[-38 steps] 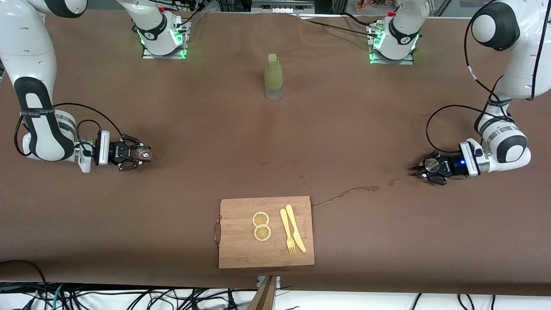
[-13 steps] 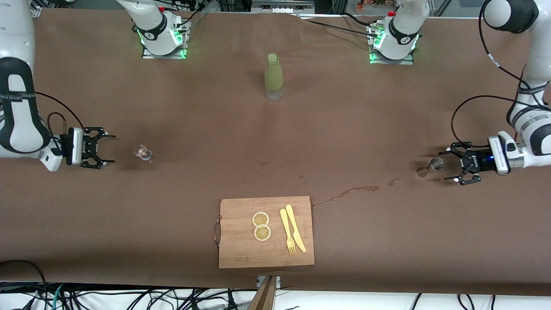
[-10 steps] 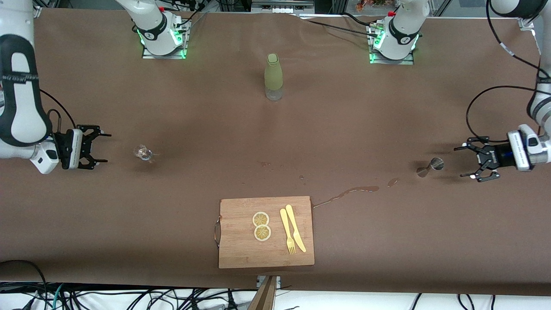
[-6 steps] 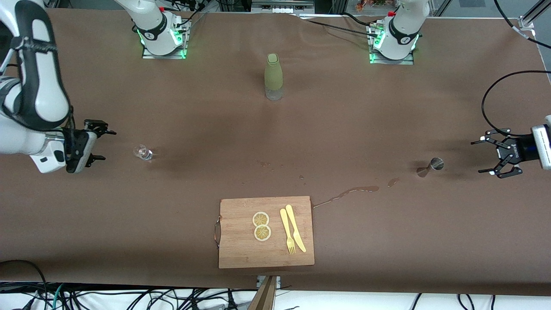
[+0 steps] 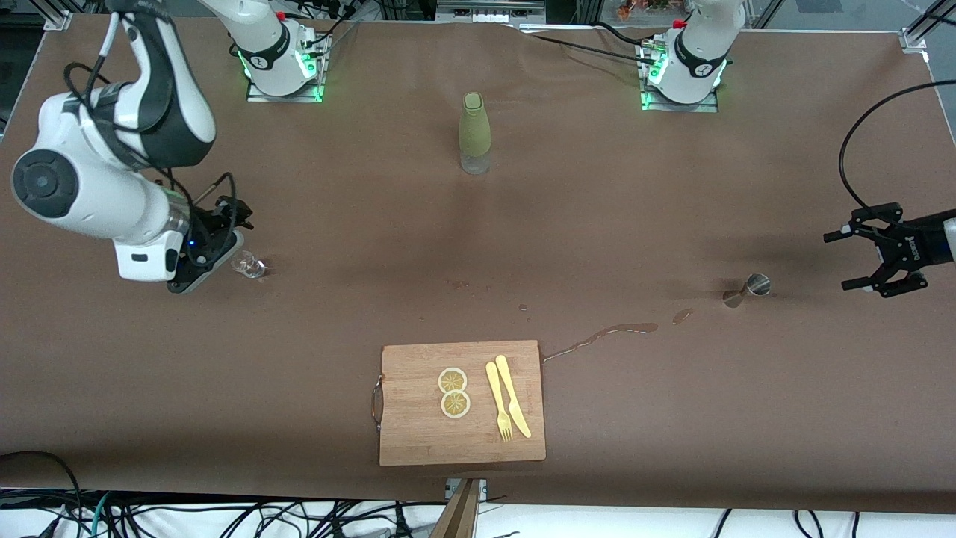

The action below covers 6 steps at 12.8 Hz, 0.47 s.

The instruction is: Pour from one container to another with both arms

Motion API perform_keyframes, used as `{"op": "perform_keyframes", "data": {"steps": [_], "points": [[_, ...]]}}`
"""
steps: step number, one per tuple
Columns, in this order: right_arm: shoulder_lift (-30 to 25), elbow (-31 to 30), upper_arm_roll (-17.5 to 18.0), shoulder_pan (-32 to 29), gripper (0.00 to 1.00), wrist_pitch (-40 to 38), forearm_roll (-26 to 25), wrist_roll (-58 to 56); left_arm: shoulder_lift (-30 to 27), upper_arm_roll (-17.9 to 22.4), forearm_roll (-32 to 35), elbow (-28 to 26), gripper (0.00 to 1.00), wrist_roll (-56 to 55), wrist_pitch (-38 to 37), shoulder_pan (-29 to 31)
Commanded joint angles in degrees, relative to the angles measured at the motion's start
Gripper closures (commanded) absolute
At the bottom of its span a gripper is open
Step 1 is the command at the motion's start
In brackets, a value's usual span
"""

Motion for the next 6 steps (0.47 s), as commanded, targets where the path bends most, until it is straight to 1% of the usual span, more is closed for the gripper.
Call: {"op": "perform_keyframes", "data": {"steps": [1,4,6], "points": [[-3.98,-0.32,3.18,-1.33,0.0,-2.92,-1.87,16.34,-8.08,-1.18,6.54,-4.48,0.0,-17.56,2.24,-2.12],[-7.93,-0.32,3.8,-1.42,0.0,-7.66,-1.7,32.44,-14.14,-5.91,14.54,-4.57,0.0,-37.42,3.29,-3.79],[-10.22,0.55,3.63,-3.6,0.0,-11.26,-1.17,35.29,-17.66,-7.77,19.2,-4.74,0.0,-52.2,3.2,-6.59]]}}
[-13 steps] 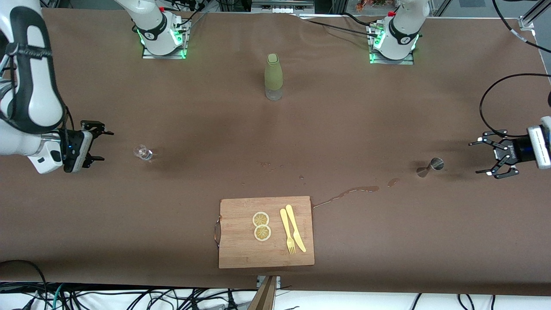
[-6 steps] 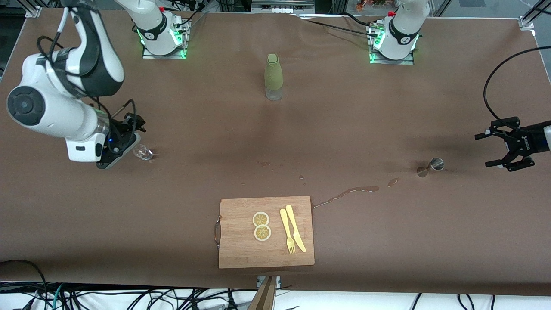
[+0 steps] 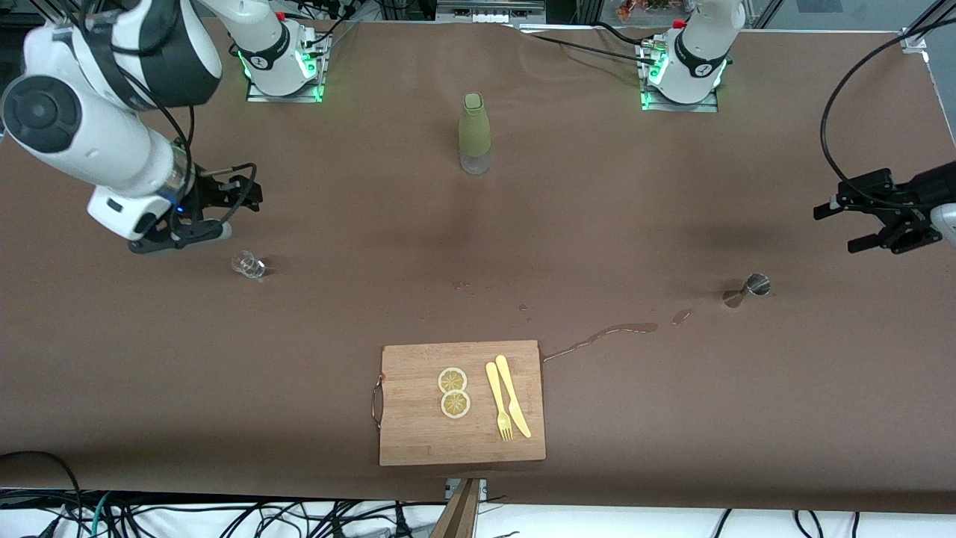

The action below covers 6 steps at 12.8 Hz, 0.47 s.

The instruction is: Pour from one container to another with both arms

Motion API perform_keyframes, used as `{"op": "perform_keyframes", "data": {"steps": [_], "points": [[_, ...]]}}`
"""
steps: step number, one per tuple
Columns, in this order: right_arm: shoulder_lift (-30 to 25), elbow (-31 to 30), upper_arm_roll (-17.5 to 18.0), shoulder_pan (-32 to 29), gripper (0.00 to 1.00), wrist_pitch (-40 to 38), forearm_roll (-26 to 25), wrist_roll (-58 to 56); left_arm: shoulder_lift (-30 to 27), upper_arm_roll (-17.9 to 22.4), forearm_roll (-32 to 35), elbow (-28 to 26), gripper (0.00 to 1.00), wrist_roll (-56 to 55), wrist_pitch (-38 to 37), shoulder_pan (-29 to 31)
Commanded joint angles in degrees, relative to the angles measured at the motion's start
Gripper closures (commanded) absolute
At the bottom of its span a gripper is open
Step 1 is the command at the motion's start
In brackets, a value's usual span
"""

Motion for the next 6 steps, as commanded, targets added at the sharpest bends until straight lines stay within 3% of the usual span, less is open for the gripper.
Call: {"op": "perform_keyframes", "data": {"steps": [1,4,6], "points": [[-4.14,0.89,0.58,-4.78,0.0,-3.82,-0.18,4.57,-6.81,-1.63,6.39,-3.45,0.0,-15.64,1.7,-3.37],[-7.92,2.21,-3.28,-5.94,0.0,-4.0,0.0,5.73,-11.65,-1.55,18.86,-3.46,0.0,-25.68,1.27,-7.42],[-8.63,4.14,-5.75,-5.68,0.0,-4.35,0.18,4.24,-11.93,-0.93,25.81,-3.28,0.0,-25.45,1.27,-8.3]]}}
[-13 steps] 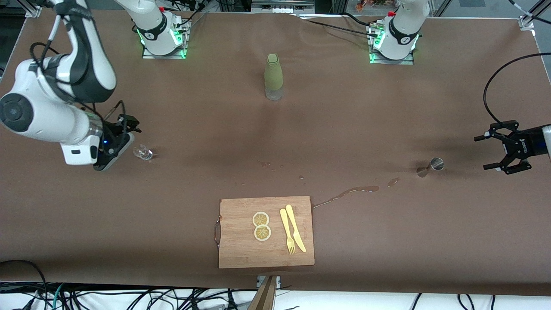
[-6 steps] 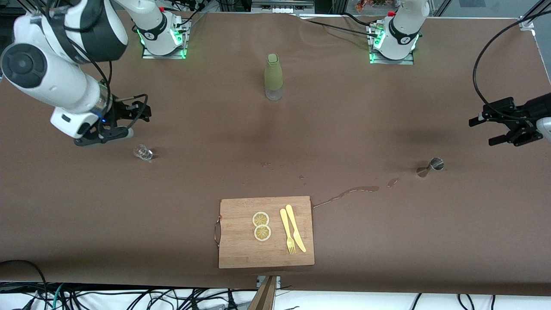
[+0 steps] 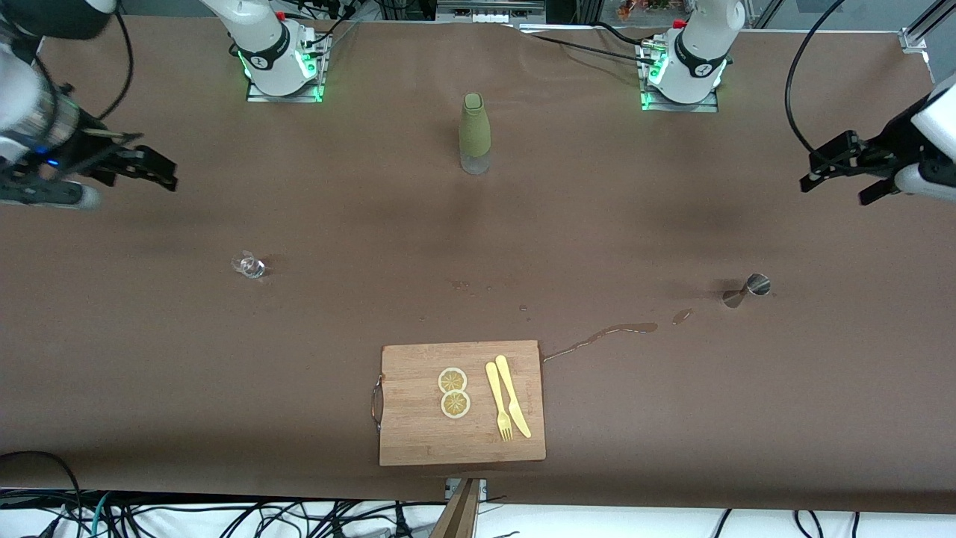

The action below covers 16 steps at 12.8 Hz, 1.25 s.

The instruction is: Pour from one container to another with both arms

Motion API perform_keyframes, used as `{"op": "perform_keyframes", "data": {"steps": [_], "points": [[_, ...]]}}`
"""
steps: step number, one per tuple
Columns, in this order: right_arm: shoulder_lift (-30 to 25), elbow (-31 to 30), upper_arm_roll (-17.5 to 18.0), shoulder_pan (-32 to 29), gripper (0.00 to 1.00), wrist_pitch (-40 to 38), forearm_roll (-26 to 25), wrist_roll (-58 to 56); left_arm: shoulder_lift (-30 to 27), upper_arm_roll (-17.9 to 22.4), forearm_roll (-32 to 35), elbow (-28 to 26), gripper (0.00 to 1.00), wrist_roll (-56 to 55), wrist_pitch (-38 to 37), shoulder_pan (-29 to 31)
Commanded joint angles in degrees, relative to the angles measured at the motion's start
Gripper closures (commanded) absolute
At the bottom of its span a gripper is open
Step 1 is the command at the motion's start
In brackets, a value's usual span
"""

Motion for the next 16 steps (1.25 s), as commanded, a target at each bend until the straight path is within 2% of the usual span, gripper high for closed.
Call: {"op": "perform_keyframes", "data": {"steps": [1,4,7,16], "points": [[-1.43,1.57,-1.42,-0.07,0.0,-1.27,0.16,-1.86,-1.74,1.96,5.27,-2.05,0.0,-1.28,0.78,-1.31],[-0.92,1.48,-3.27,-0.25,0.0,0.05,0.95,-3.02,-3.22,2.76,5.8,-1.43,0.0,-2.08,-1.24,-3.24],[-0.56,1.49,-3.19,-0.16,0.0,3.55,2.19,-3.02,-3.76,2.49,5.19,-1.08,0.0,-1.99,-3.44,-3.16],[-0.12,1.4,-3.1,0.28,0.0,3.66,1.66,-2.85,-3.06,2.58,2.64,-0.11,0.0,-1.29,-6.25,-2.72]]}}
